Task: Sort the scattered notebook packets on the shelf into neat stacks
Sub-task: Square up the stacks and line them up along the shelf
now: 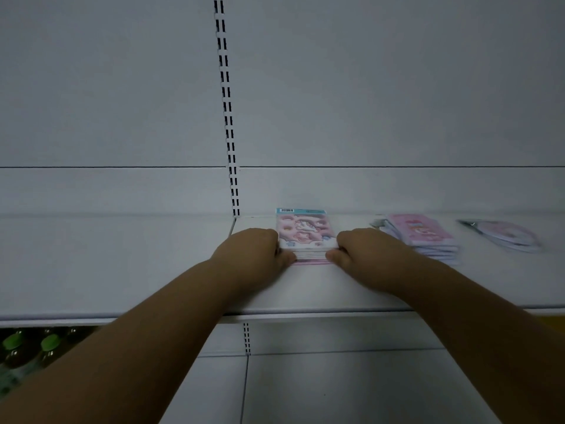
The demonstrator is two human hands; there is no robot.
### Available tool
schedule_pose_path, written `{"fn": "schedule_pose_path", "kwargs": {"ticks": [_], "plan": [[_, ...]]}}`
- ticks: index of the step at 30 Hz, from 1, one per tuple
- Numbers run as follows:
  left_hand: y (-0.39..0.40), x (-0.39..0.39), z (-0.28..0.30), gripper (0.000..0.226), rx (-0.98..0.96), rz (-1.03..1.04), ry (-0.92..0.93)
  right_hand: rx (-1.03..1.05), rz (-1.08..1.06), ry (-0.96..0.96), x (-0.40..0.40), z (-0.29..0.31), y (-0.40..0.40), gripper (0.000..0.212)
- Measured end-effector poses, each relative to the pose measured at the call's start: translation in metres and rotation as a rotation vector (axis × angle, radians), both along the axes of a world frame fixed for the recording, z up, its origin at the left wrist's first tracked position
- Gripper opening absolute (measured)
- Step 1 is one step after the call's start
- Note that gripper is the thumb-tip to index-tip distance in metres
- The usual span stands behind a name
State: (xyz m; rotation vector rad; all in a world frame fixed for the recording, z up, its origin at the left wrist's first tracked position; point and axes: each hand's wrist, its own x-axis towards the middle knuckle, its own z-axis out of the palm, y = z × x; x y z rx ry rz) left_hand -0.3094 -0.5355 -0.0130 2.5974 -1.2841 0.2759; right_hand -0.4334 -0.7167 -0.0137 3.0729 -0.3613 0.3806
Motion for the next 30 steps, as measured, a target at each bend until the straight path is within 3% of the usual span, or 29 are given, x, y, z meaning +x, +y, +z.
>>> {"fn": "schedule_pose_path", "kwargs": {"ticks": [14,22,27,30], "plan": [[-0.001,0.004,-0.006,0.04,-0.05,-0.025,-0.028,0.049,0.013,-0.04,-0.006,0.0,0.003,0.024],[0.002,0.004,-0.005,0.032,-0.138,0.07,0.048,0.295,0.012,-0.217,-0.011,-0.001,-0.008,0.022],[0.002,0.006,-0.002,0.031,-0.116,0.044,0.083,0.25,0.062,-0.163,-0.008,-0.001,-0.012,0.022],[0.003,0.009,0.002,0.041,-0.083,0.017,0.107,0.227,0.099,-0.146,-0.01,0.002,-0.014,0.031]]}}
